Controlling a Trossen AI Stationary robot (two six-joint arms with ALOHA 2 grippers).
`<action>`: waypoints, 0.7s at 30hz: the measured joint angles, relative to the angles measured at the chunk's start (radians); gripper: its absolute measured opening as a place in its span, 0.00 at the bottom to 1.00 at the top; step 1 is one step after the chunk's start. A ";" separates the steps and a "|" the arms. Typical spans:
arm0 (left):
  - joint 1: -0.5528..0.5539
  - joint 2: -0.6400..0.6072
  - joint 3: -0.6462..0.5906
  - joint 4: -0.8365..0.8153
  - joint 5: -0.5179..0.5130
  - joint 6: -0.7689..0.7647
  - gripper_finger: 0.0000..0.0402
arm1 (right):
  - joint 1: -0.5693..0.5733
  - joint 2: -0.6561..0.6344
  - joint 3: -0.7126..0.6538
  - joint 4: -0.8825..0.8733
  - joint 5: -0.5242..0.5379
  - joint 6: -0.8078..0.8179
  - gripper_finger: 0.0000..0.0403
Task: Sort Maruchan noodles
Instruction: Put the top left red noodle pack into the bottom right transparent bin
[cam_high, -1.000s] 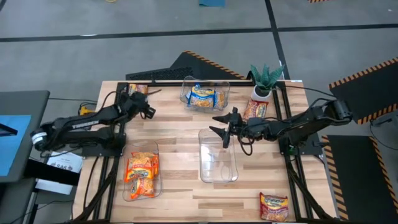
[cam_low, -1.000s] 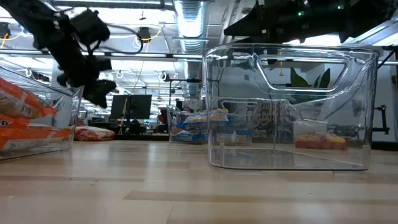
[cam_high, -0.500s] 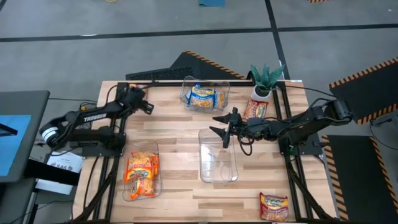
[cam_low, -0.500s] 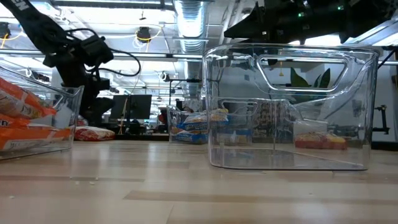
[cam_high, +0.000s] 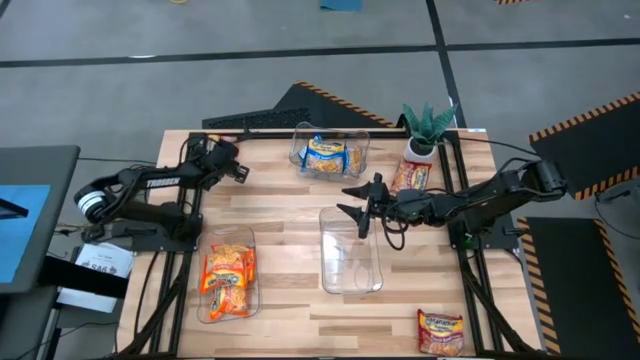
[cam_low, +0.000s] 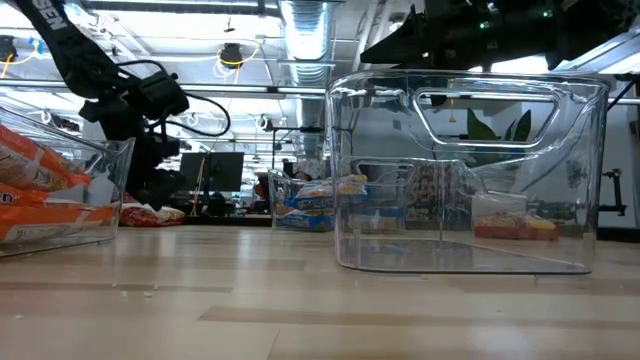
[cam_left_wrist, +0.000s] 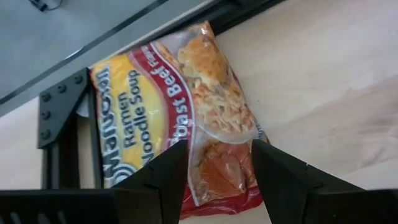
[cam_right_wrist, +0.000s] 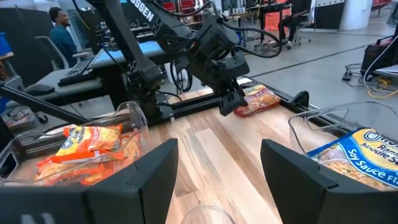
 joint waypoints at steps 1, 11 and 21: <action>0.000 0.015 0.000 0.006 0.000 0.000 0.42 | 0.000 0.000 0.000 -0.004 0.000 0.005 0.63; -0.029 0.156 0.008 0.069 -0.117 0.021 0.39 | 0.000 0.000 0.000 -0.013 0.000 0.031 0.63; -0.030 0.171 0.022 0.030 -0.121 0.063 0.02 | 0.000 0.000 0.000 -0.014 0.000 0.032 0.63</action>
